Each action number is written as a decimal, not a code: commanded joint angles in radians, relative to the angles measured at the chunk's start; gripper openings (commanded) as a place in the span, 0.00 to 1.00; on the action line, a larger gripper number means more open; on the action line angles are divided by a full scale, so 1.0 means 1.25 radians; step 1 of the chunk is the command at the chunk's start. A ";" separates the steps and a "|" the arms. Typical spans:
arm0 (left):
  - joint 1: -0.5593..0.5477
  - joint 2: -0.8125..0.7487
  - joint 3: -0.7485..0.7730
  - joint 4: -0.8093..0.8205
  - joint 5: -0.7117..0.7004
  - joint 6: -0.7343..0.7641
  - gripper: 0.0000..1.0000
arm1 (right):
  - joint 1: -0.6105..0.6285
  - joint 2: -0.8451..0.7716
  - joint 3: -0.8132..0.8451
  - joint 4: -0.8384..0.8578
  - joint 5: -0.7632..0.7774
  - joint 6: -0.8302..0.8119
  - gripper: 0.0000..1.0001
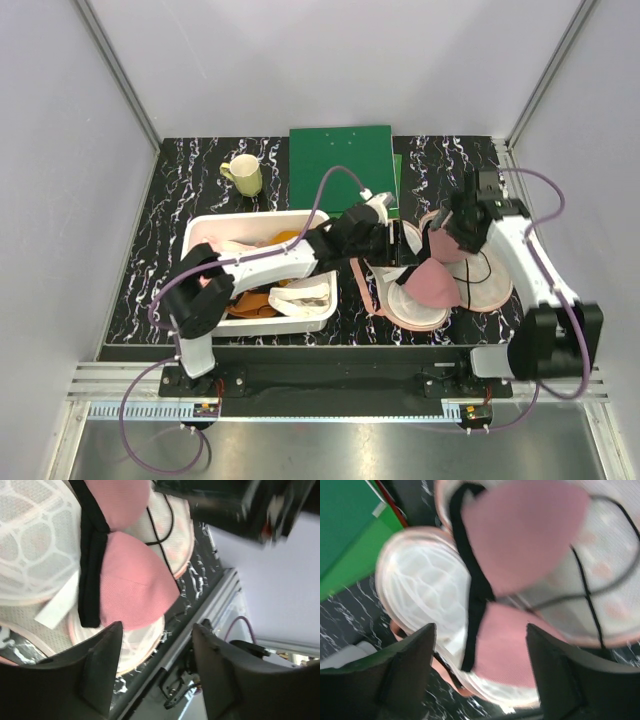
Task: Place the bra in the laundry bag and zip it closed
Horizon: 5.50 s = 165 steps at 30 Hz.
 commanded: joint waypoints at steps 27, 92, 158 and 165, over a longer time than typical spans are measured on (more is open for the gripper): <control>-0.015 0.208 0.171 -0.172 0.041 0.106 0.42 | 0.004 0.452 0.137 0.131 -0.139 -0.211 0.45; 0.106 0.263 0.206 -0.019 -0.012 -0.169 0.63 | 0.028 -0.347 -0.405 0.021 -0.111 0.445 0.77; 0.067 0.181 0.171 -0.079 -0.088 0.063 0.00 | 0.015 -0.250 -0.213 -0.082 -0.135 0.057 0.00; 0.067 0.211 0.168 -0.067 -0.063 0.045 0.00 | 0.000 -0.167 -0.194 -0.126 -0.026 0.062 0.00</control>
